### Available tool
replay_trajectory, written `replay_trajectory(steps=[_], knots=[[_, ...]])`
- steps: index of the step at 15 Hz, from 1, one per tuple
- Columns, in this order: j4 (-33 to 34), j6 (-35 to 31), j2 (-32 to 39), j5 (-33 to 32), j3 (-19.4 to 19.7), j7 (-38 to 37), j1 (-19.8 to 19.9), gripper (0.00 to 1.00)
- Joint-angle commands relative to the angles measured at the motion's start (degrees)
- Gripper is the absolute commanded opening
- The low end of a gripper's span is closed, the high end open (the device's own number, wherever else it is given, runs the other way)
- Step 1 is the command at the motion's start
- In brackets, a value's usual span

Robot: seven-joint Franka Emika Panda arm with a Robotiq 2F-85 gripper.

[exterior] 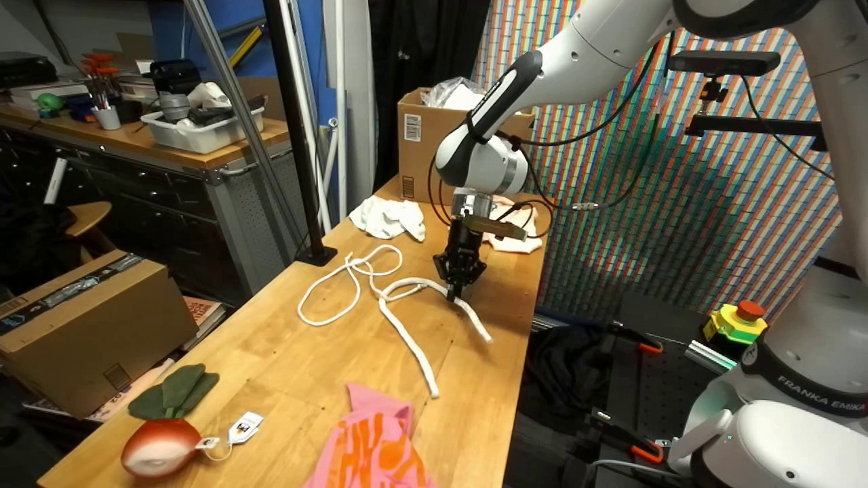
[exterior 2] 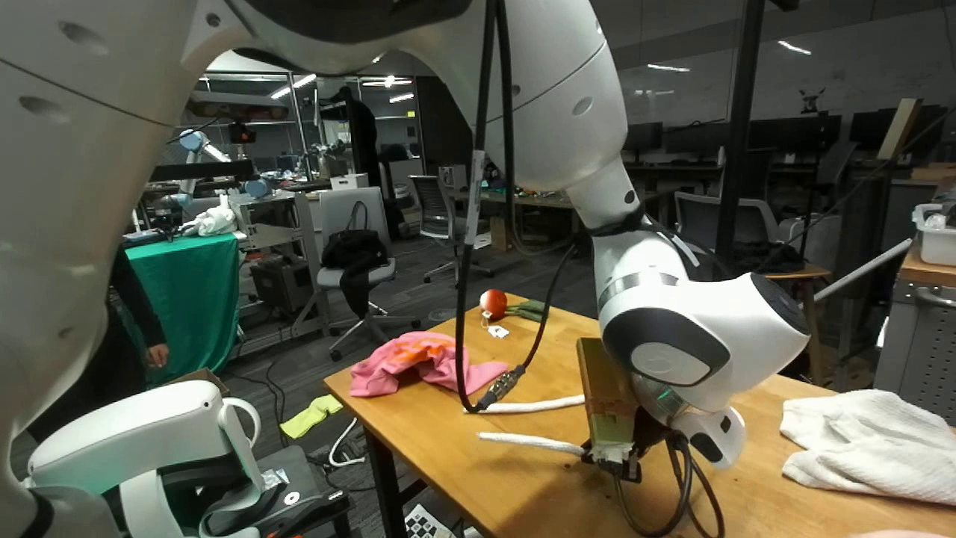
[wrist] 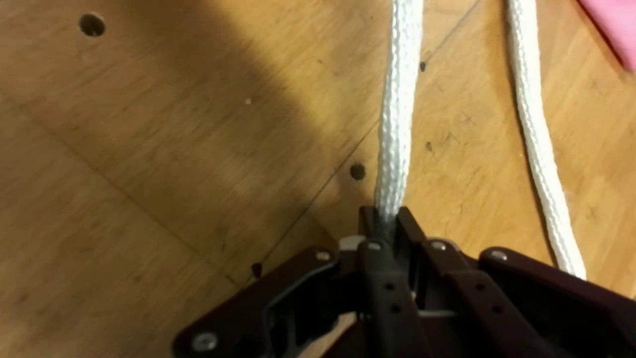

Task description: Put all the items on the table separately

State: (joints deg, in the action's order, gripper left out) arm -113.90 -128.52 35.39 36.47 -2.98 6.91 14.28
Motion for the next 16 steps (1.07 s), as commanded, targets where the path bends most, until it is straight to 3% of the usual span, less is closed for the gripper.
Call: replay_trajectory(steps=[1, 4, 7, 12, 16], knots=[[-5.13, -4.36, -3.07, 9.02, 0.17, 0.69, 1.34, 0.03], [-8.4, -8.46, -4.15, 13.84, 1.94, 0.81, 0.49, 0.03], [-11.78, -11.42, -6.51, 14.57, 3.73, 0.29, -1.24, 0.03], [-17.47, -16.65, -11.44, 9.27, 6.68, -1.64, -4.15, 0.03], [-21.41, -18.58, -14.8, -0.31, 9.1, -7.15, -6.85, 0.03]])
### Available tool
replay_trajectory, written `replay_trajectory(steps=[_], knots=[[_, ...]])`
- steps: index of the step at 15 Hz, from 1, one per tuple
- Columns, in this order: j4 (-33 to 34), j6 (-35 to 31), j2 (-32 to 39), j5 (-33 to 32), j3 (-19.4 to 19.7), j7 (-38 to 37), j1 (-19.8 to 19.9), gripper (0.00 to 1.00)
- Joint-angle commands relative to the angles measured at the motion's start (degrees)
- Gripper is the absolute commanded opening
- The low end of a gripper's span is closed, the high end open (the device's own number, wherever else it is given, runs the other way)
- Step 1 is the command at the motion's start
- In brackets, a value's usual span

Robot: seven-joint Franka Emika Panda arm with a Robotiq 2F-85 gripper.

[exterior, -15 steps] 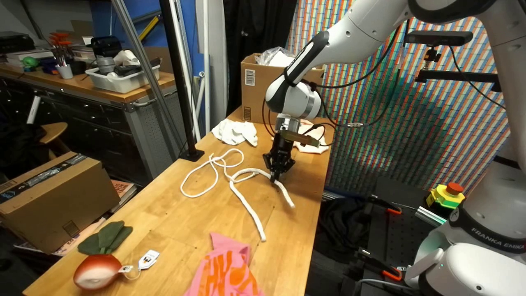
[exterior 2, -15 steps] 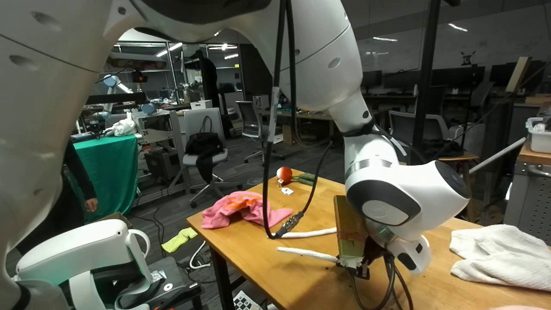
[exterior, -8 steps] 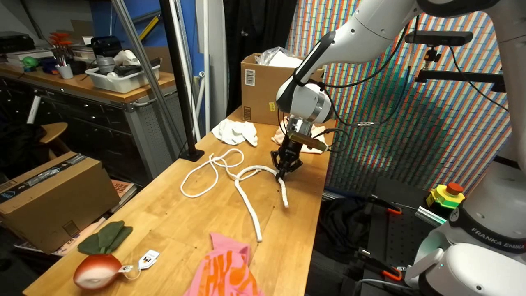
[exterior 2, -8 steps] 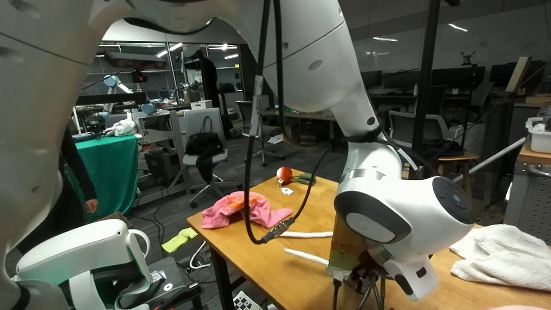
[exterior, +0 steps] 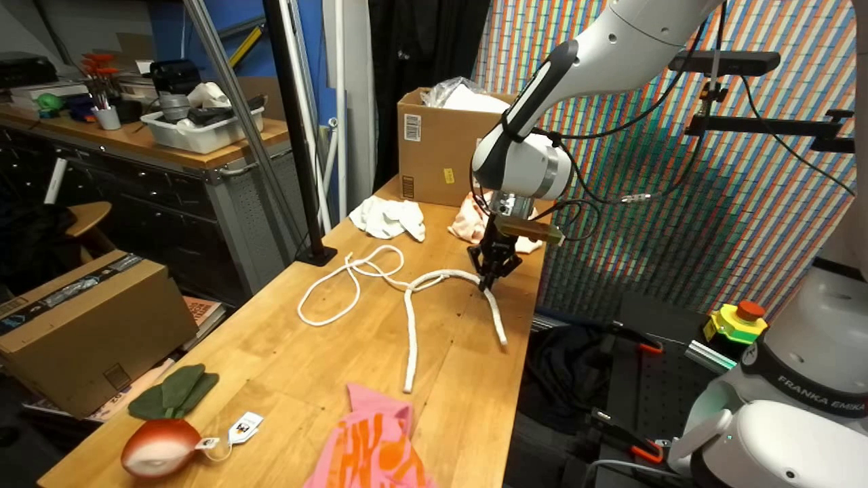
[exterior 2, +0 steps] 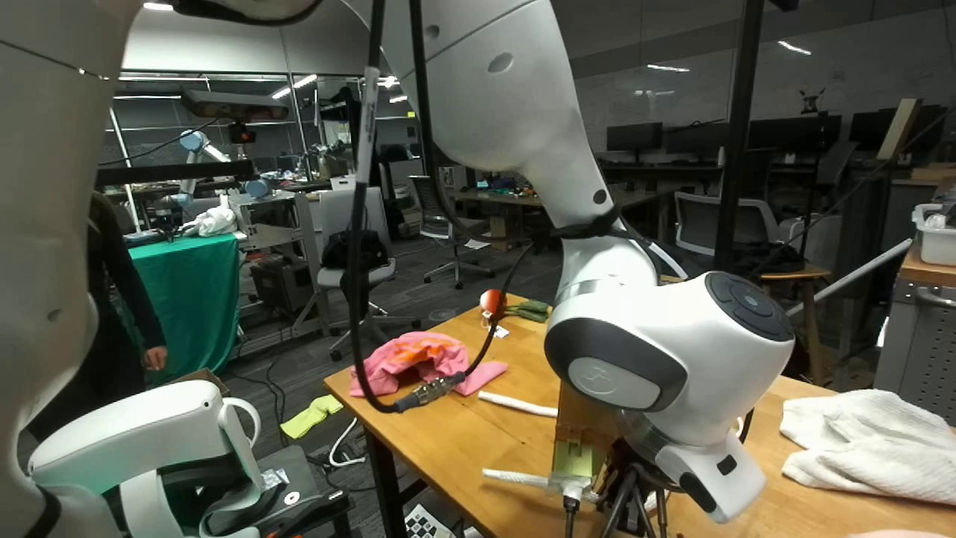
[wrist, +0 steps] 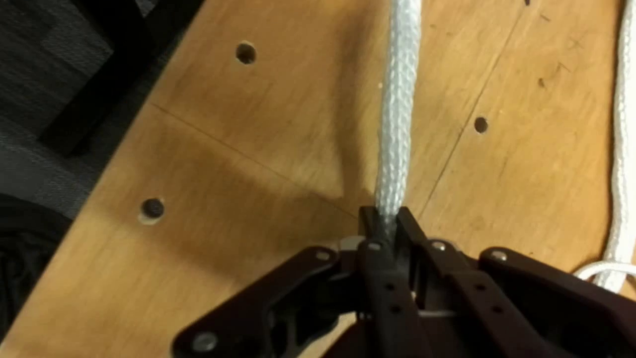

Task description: Put all the items on the table separately

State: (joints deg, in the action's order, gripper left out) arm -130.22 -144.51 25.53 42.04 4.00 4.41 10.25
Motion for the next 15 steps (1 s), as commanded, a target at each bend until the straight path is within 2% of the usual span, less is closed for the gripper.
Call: replay_trajectory(steps=[1, 5, 8, 9, 10, 15], knots=[[-6.07, -2.8, -5.87, -8.5, 2.59, -6.33, -3.22, 0.03], [-8.38, -4.19, -7.78, -16.59, 2.73, -11.67, -3.82, 0.03], [-8.86, -5.55, -8.42, -19.14, 2.11, -13.05, -3.76, 0.05], [-8.8, -5.75, -8.43, -19.38, 1.81, -12.99, -3.67, 0.26], [-8.65, -6.0, -8.4, -19.49, 1.57, -12.98, -3.65, 0.36], [-8.28, -8.32, -8.29, -21.71, 1.54, -13.15, -4.35, 0.73]])
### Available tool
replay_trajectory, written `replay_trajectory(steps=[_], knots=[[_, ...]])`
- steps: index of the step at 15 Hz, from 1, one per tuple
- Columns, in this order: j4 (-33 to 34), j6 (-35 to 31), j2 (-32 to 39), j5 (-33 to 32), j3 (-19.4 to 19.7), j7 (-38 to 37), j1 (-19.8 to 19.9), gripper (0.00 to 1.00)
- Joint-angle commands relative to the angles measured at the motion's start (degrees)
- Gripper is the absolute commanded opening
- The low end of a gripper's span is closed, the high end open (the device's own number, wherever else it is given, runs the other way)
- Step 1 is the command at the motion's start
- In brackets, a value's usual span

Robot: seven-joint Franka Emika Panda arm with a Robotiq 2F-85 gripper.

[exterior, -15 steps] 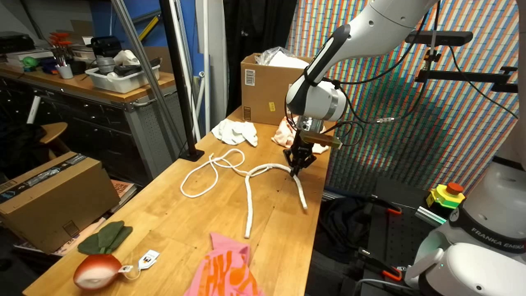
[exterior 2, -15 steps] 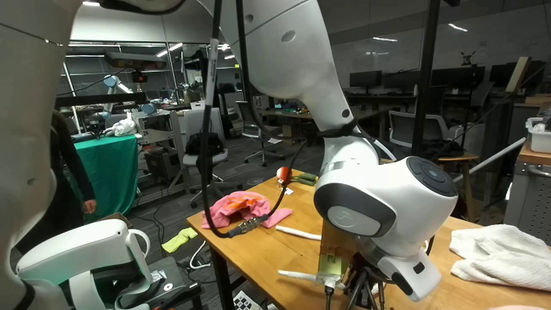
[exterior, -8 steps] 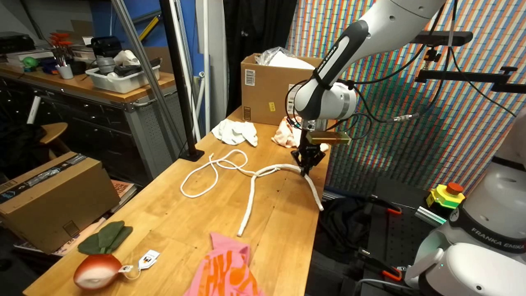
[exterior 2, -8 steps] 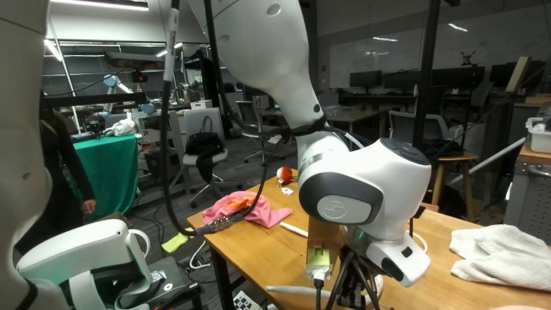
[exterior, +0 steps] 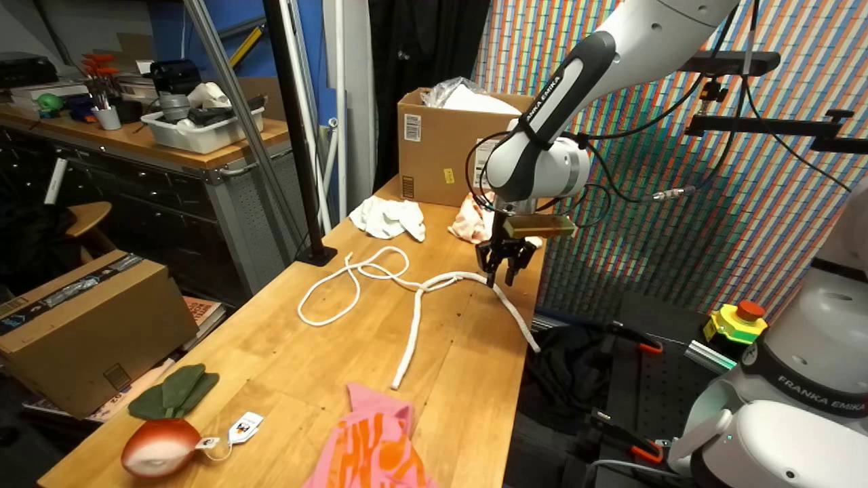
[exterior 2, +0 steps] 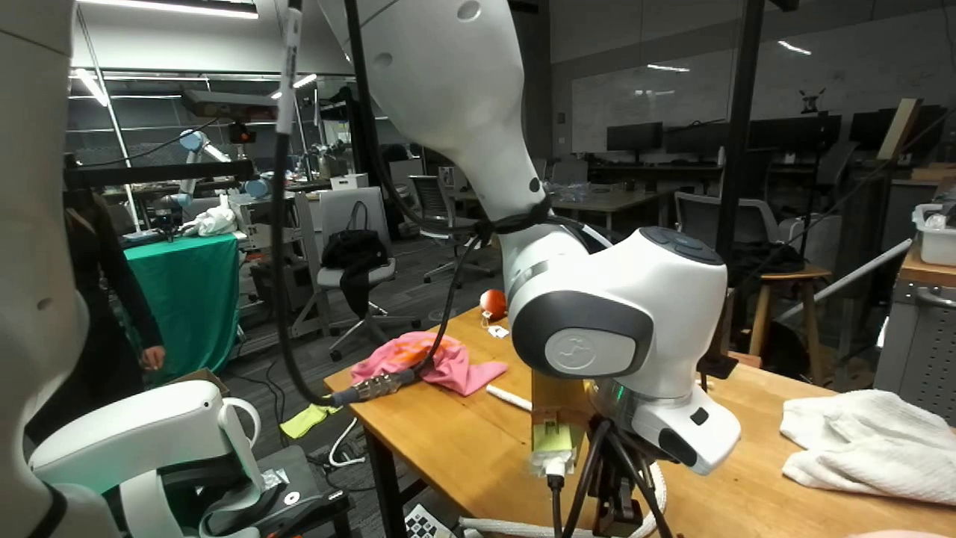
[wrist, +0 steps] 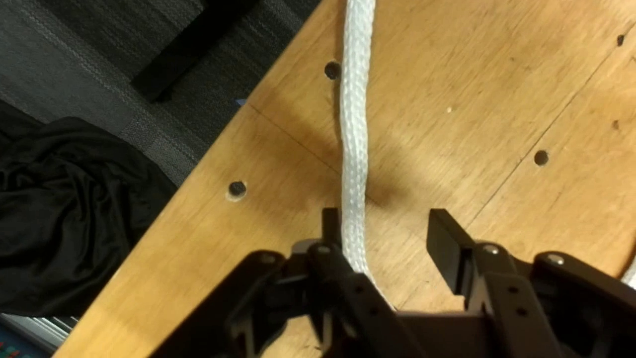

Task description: Put all the items on the table separately

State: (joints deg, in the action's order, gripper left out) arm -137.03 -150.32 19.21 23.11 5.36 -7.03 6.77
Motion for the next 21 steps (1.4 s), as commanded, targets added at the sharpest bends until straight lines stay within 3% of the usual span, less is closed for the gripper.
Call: replay_trajectory(steps=[1, 4, 10, 21], knots=[[-1.48, -3.44, -2.11, -3.97, 0.41, -1.94, -1.27, 0.81], [-1.04, -5.9, -2.57, -9.41, 0.86, -2.18, -2.78, 1.0], [2.9, -8.06, -2.41, -21.14, 0.33, 1.47, -4.8, 1.0], [17.67, -6.25, 4.84, -18.57, -8.7, 25.59, 2.12, 1.0]])
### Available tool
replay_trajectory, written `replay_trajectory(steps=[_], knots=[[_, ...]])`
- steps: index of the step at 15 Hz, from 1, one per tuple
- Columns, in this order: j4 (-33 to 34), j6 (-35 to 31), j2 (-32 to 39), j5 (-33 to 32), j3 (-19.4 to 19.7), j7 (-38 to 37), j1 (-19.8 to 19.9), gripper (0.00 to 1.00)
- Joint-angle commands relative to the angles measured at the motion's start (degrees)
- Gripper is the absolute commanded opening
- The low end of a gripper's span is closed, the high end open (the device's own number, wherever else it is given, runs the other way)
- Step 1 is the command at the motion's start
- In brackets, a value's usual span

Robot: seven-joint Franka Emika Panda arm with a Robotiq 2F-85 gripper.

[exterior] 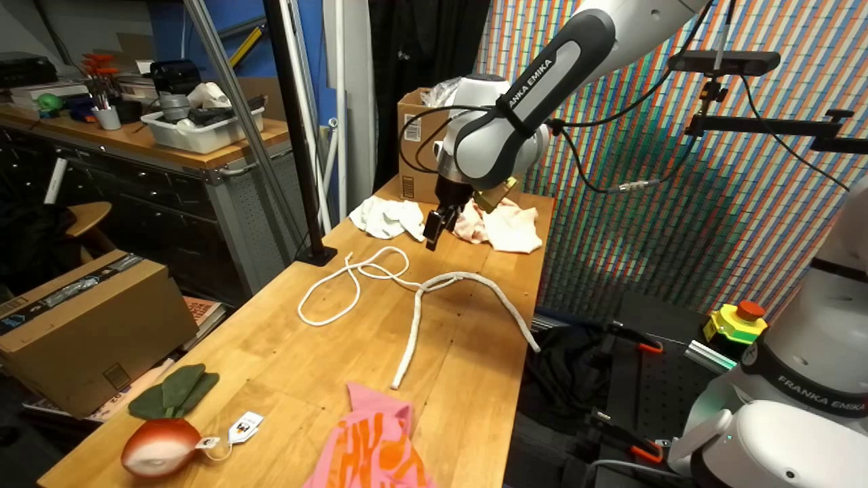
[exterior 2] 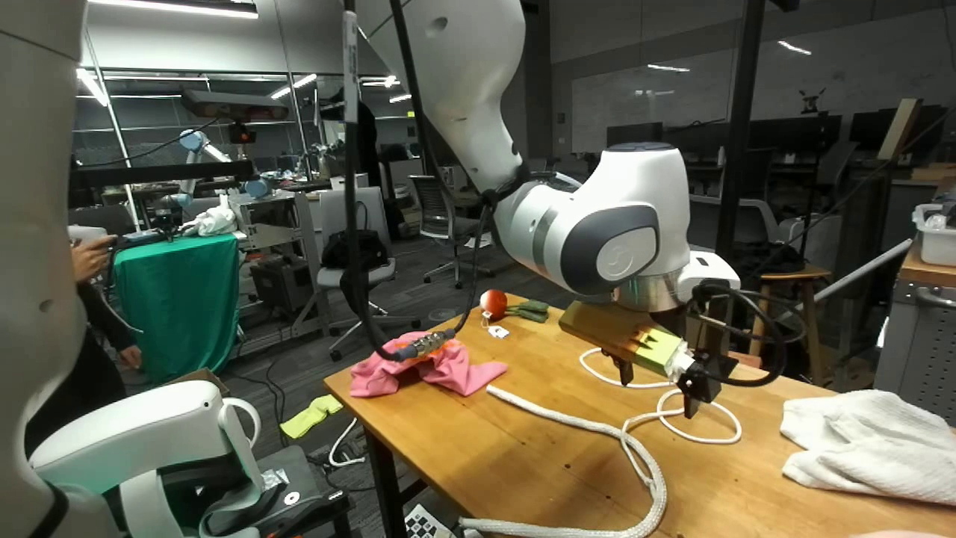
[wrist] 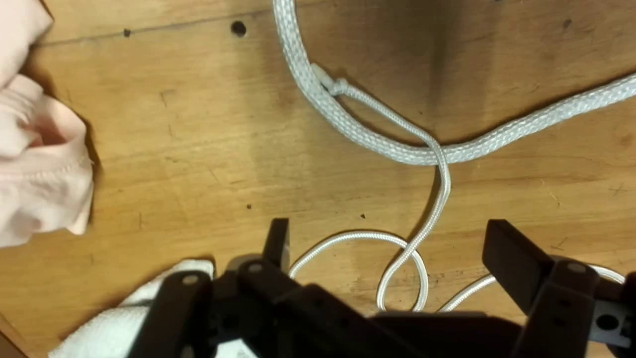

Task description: Put all the items on the table separately

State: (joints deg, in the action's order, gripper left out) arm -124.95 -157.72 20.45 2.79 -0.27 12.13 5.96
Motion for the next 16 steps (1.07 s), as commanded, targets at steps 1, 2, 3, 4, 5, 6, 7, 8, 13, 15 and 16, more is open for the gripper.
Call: replay_trajectory(steps=[1, 2, 3, 4, 5, 6, 7, 8, 13, 15, 16], knots=[[6.98, 1.66, 4.54, 1.89, -3.86, 8.06, 3.67, 1.0], [8.6, 1.9, 5.84, 1.61, -4.23, 8.81, 3.92, 1.0], [9.81, 2.17, 6.94, 1.14, -4.52, 9.66, 4.19, 1.0], [11.2, 2.64, 8.15, 0.6, -4.65, 10.15, 4.17, 1.0], [12.32, 2.51, 9.41, -0.26, -4.38, 10.17, 3.74, 1.0], [13.26, 2.84, 10.45, -0.57, -4.59, 10.83, 3.79, 1.0], [14.11, 2.97, 11.6, -1.15, -4.56, 11.07, 3.53, 1.0], [14.82, 3.09, 12.62, -1.83, -4.43, 11.25, 3.3, 1.0], [17.28, 2.84, 16.95, -5.82, -3.51, 10.36, 1.4, 1.0], [18.12, 3.04, 18.24, -7.11, -3.42, 10.08, 0.8, 1.0], [18.35, 2.81, 18.76, -7.75, -3.16, 9.84, 0.42, 1.0]])
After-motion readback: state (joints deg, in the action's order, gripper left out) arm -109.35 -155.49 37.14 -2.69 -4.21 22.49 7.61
